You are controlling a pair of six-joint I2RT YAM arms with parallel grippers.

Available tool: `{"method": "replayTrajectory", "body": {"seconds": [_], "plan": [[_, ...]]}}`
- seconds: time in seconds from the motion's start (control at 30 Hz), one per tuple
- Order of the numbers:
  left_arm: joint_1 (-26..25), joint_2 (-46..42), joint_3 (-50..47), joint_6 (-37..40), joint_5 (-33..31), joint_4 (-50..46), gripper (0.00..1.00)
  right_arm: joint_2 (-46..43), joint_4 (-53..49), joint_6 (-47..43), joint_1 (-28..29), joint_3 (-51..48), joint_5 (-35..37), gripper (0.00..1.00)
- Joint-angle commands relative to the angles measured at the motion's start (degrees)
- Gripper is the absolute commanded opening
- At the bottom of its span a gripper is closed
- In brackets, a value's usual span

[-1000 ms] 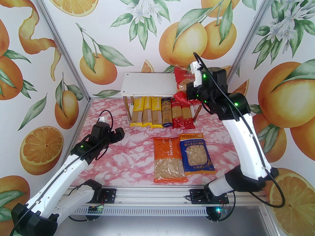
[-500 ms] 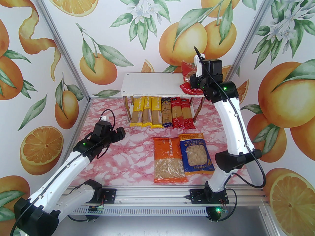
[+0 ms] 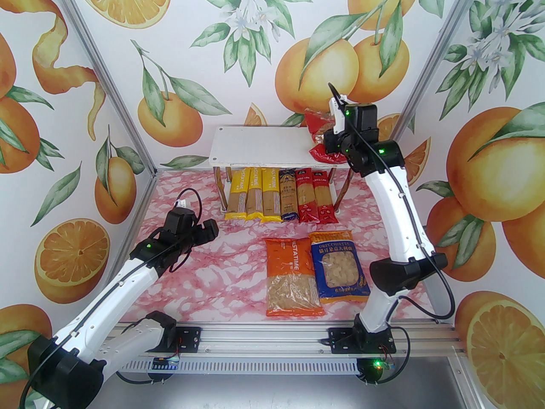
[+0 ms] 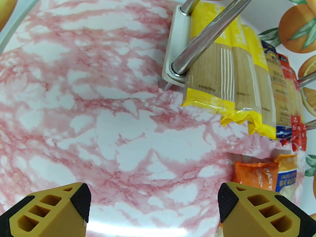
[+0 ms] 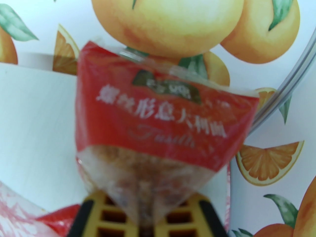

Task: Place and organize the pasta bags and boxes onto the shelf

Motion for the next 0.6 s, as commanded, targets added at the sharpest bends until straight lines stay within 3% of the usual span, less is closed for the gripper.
{"method": "replayTrajectory", "body": {"seconds": [0.0,0.13,0.3,0.4,0.57], "plan": [[0.5,0.2,1.5,0.5,0.3,1.5,0.89,1.5,-0.3,2.6,-0.3,-1.9,4.1,0.30],[0.4,0.2,1.3,0.4,0.5,1.6,0.89,1.8,-1.2,4.6,-0.3,-3.7,4.2,0.54],[0.4,0.3,1.2,0.6,0.7,1.5,0.91,1.4,-0.7,6.2,-0.6,-3.9,1.7,0.94],[0.4,0.4,1.2,0.7,0.7,1.5,0.92,1.1,-0.4,8.2,-1.5,-2.0,-2.2,0.99],[0.5,-0.2,0.8,0.8,0.3,1.5,0.93,-0.3,0.5,12.5,-3.1,1.1,-8.0,1.00]]}}
